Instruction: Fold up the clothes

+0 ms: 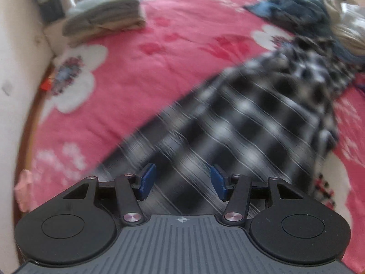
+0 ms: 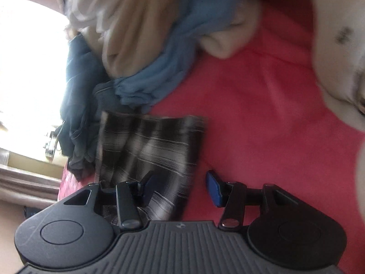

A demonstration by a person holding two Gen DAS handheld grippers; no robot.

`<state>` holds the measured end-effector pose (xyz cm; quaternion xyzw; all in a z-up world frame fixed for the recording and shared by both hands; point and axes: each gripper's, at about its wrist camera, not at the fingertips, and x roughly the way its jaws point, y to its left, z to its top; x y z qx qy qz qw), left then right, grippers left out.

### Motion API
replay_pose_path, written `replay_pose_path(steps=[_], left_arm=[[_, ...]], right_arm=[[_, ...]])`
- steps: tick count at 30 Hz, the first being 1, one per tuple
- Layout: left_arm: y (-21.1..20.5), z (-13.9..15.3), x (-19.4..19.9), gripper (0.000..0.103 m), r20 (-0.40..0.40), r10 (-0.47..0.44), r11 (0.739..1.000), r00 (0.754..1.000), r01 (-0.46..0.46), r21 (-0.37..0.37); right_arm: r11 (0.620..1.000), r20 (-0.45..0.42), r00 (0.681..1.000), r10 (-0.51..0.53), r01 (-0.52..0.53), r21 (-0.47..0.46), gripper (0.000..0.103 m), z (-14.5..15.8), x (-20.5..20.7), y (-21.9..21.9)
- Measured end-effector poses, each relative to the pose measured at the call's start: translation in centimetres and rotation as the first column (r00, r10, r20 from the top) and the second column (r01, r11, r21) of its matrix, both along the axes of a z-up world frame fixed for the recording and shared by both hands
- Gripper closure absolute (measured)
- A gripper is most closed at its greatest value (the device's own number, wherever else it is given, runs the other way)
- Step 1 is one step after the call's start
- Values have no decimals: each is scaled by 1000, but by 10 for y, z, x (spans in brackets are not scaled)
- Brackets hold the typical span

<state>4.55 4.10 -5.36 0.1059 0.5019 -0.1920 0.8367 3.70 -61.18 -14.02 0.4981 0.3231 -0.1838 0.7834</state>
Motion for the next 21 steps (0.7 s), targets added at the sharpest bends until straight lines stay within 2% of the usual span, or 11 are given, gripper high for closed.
replay_pose_path(steps=[2, 3, 4, 8, 13, 16, 21], left_arm=[[-3, -4, -12, 50, -4, -55, 998, 998, 55, -1], [-5, -5, -17, 50, -2, -82, 997, 997, 82, 8], [-6, -7, -21, 50, -6, -97, 995, 995, 97, 16], [-3, -17, -27, 50, -29, -105, 994, 994, 106, 33], [13, -20, -23, 50, -50, -71, 997, 996, 72, 15], [20, -20, -18, 50, -54, -59, 998, 997, 59, 3], [22, -24, -19, 50, -64, -70, 998, 995, 70, -11]], right_arm=[[998, -1, 999, 33, -33, -53, 73, 2, 7, 6], [996, -8, 999, 40, -41, -80, 93, 3, 9, 9], [994, -15, 999, 36, -38, -100, 100, 4, 8, 10], [989, -11, 1000, 1, -3, -145, 101, 25, -7, 7], [966, -9, 997, 71, -71, -248, 101, 62, -19, 10], [964, -41, 997, 59, -68, -256, 101, 70, -35, 2], [976, -123, 992, 5, -32, -216, 101, 64, -55, -17]])
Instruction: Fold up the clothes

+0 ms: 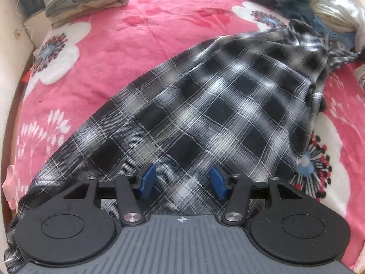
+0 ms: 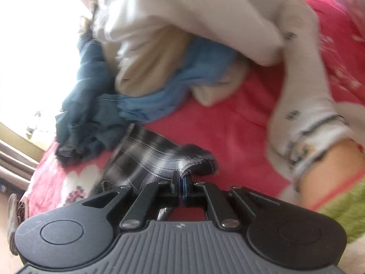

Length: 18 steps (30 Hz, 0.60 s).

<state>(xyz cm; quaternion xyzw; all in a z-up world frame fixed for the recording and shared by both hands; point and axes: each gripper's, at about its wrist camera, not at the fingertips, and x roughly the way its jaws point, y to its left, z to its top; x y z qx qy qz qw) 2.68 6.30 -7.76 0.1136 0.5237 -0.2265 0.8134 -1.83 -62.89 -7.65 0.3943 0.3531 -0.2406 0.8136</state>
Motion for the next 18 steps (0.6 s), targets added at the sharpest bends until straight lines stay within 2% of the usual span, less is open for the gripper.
replay_pose_path(steps=[2, 5, 7, 10, 12, 15, 18], left_arm=[[-1, -4, 0, 50, -7, -3, 1000, 1000, 3, 3], [-2, -7, 1, 50, -8, -9, 1000, 1000, 9, 9], [-3, -5, 0, 50, -2, -15, 1000, 1000, 15, 12], [-4, -4, 0, 50, 10, -17, 1000, 1000, 17, 16], [-3, -4, 1, 50, 21, -13, 1000, 1000, 13, 18], [-3, -3, 5, 50, 46, 4, 1000, 999, -5, 29], [-3, -2, 8, 50, 71, 19, 998, 997, -24, 59]], right_arm=[[1000, -57, 998, 24, -25, -17, 101, -7, 5, 0], [994, -156, 987, 40, -55, -97, 93, -13, 12, 3], [983, -184, 983, 22, -55, -173, 73, -7, 10, 6], [959, -158, 987, 1, -45, -279, 71, 12, 3, 12], [948, -115, 993, 28, -63, -311, 69, 23, 4, 23], [941, -42, 987, 158, -164, -295, 69, 35, 14, 53], [904, 2, 938, 346, -332, -270, 62, 36, 40, 95]])
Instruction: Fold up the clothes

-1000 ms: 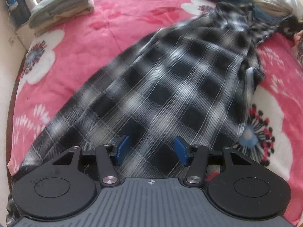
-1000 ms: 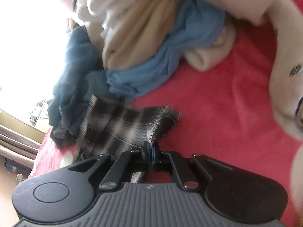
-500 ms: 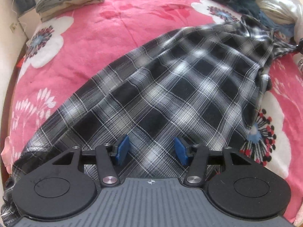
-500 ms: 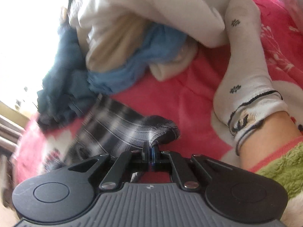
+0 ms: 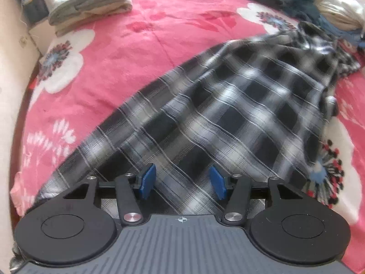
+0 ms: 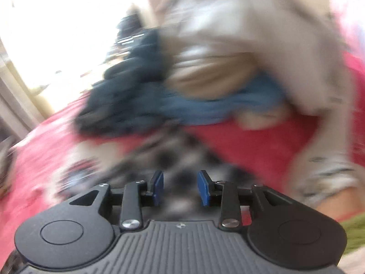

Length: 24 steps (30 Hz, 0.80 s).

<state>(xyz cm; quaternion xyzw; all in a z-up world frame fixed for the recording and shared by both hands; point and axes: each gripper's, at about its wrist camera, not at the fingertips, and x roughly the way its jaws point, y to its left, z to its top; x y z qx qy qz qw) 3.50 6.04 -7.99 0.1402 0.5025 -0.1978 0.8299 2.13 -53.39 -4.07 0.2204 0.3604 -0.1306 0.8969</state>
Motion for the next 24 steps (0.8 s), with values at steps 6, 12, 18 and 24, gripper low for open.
replay_pose_path(steps=[6, 12, 18, 24], left_arm=[[3, -5, 2, 50, 19, 28, 999, 999, -29, 37], [5, -9, 3, 50, 19, 29, 999, 999, -29, 26], [4, -10, 4, 49, 17, 20, 999, 1000, -20, 30], [4, -9, 3, 49, 20, 22, 999, 1000, -22, 34]], right_arm=[[966, -54, 965, 256, -257, -6, 50, -13, 56, 67], [953, -123, 952, 281, -292, -77, 60, -43, 70, 94], [969, 8, 984, 180, -176, -173, 96, -25, 65, 75], [905, 93, 976, 198, -146, -400, 100, 9, 55, 81]])
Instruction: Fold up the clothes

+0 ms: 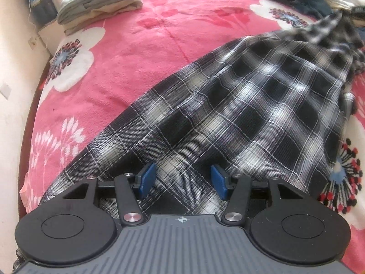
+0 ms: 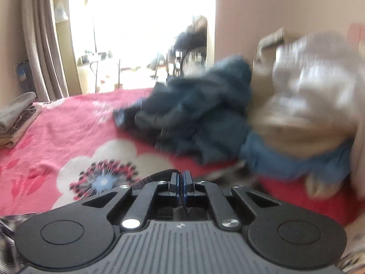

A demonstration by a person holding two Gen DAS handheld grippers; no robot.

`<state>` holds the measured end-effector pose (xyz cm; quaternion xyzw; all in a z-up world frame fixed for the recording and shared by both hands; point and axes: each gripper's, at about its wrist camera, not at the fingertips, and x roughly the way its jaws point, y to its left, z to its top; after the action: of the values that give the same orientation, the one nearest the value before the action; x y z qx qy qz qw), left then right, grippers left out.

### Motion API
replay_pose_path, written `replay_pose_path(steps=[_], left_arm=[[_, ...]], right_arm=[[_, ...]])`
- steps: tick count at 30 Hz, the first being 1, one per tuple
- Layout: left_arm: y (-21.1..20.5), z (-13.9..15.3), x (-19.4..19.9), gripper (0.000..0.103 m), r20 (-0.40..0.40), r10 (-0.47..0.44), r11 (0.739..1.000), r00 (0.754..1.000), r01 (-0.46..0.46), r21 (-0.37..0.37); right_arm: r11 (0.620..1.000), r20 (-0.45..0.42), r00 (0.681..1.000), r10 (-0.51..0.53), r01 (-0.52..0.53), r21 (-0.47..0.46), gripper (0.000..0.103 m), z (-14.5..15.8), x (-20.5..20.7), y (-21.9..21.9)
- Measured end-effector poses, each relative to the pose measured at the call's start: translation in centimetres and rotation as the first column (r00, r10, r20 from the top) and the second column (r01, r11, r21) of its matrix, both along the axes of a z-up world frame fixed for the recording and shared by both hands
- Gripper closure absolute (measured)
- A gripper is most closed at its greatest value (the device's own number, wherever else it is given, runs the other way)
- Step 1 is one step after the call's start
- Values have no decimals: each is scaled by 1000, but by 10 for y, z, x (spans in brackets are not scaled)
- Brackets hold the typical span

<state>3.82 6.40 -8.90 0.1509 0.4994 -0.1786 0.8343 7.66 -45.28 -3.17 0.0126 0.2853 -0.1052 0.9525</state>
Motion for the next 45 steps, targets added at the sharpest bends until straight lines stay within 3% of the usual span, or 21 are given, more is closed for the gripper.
replay_pose_path(steps=[9, 11, 15, 19, 23, 25, 27, 29, 30, 31, 32, 34, 37, 40, 45], left_arm=[[0, 0, 1, 49, 1, -2, 1000, 1000, 2, 2], [0, 0, 0, 49, 2, -3, 1000, 1000, 3, 0], [1, -1, 0, 49, 6, -6, 1000, 1000, 6, -4], [2, -1, 1, 49, 8, -4, 1000, 1000, 4, -12], [1, -1, 0, 49, 12, -2, 1000, 1000, 2, -16], [1, -1, 0, 49, 14, 4, 1000, 1000, -4, -21], [1, 0, -1, 49, 15, 6, 1000, 1000, -6, -23], [2, 0, -1, 49, 17, 7, 1000, 1000, -7, -25], [2, 0, -1, 49, 17, 7, 1000, 1000, -7, -25], [2, 0, -1, 49, 15, 7, 1000, 1000, -7, -24], [2, 0, -1, 49, 14, 6, 1000, 1000, -6, -23], [2, -1, 0, 49, 11, 4, 1000, 1000, -4, -21], [1, -1, 1, 49, 5, 3, 1000, 1000, -3, -15], [0, -2, 2, 48, 2, 4, 1000, 1000, -4, -9], [-1, -3, 3, 48, -2, 6, 1000, 1000, -6, -4]], right_arm=[[950, 73, 993, 91, -65, -306, 101, 56, -22, 18], [924, 98, 989, 107, -62, -376, 101, 70, -33, 26], [833, 181, 974, 137, -14, -554, 103, 102, -68, 49], [792, 231, 961, 150, 23, -611, 103, 135, -107, 61], [787, 198, 969, 151, 3, -617, 103, 141, -125, 62], [840, 121, 982, 142, -55, -539, 102, 134, -123, 55], [919, 22, 991, 131, -113, -378, 100, 119, -113, 38], [976, -72, 991, 110, -121, -182, 89, 96, -98, 17], [992, -112, 990, 91, -100, -75, 80, 82, -90, 3], [997, -144, 987, 72, -68, 32, 77, 69, -82, -11], [988, -179, 982, 55, -28, 150, 75, 54, -77, -29], [933, -242, 970, 18, 70, 354, 72, 21, -61, -62], [784, -316, 948, -49, 232, 576, 67, -22, -45, -107], [724, -359, 929, -89, 308, 617, 60, -51, -32, -127], [748, -369, 926, -81, 301, 592, 60, -73, -7, -129]])
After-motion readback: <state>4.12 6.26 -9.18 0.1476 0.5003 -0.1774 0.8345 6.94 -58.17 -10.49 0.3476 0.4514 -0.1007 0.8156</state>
